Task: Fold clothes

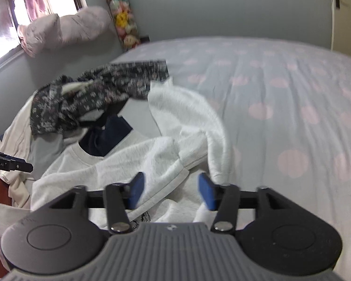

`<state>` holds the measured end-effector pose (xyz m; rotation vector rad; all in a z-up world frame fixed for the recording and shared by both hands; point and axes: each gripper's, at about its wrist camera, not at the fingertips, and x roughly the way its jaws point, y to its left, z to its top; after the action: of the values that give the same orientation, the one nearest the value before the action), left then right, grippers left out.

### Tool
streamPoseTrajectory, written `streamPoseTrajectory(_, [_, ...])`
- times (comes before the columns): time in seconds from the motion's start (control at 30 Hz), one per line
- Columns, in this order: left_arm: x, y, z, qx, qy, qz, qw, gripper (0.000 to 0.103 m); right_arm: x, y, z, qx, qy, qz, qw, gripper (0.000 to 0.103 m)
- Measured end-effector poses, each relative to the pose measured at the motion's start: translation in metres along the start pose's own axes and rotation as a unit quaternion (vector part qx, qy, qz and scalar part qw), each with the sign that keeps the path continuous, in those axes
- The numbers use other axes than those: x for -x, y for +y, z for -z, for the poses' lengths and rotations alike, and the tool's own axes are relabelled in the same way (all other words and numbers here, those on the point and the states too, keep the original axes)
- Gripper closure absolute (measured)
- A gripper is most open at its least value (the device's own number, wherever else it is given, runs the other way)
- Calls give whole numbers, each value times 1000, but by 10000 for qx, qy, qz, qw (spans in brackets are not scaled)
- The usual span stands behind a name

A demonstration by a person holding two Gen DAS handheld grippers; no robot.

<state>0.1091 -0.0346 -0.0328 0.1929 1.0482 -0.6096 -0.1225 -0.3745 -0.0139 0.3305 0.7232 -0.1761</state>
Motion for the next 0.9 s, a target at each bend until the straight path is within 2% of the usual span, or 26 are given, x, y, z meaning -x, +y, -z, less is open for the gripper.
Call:
streamPoseTrajectory(0.2, [-16, -4, -7, 42, 92, 210, 9997, 46, -70, -5, 5, -483, 531, -129, 9973, 37])
streamPoseTrajectory(0.27, [-17, -7, -10, 36, 79, 278, 9996, 46, -87, -8, 8, -865, 622, -204, 9941, 44])
streamPoseTrajectory(0.33, [-16, -10, -13, -7, 32, 322, 9995, 46, -97, -3, 9, -1070, 650, -387, 9914, 89])
streamPoseTrajectory(0.4, [-14, -13, -17, -55, -15, 307, 9995, 46, -95, 15, 11, -817, 486, -508, 9942, 92])
streamPoseTrajectory(0.5, [-10, -15, -21, -130, -68, 281, 9995, 46, -87, 54, 20, -171, 494, -1081, 9928, 95])
streamPoseTrajectory(0.57, [-9, -15, -22, -171, -66, 247, 9995, 46, -83, 82, 31, 235, 685, -1555, 9852, 95])
streamPoseTrajectory(0.7, [-5, -15, -19, -228, -37, 150, 9996, 46, -77, 130, 63, 705, 1277, -2391, 9600, 95])
streamPoseTrajectory(0.77, [-3, -14, -16, -236, -18, 122, 9996, 46, -74, 148, 82, 964, 1521, -2523, 9507, 95])
streamPoseTrajectory(0.9, [-2, -12, -10, -223, 60, 43, 9997, 46, -71, 165, 111, 1359, 1937, -2508, 9387, 95])
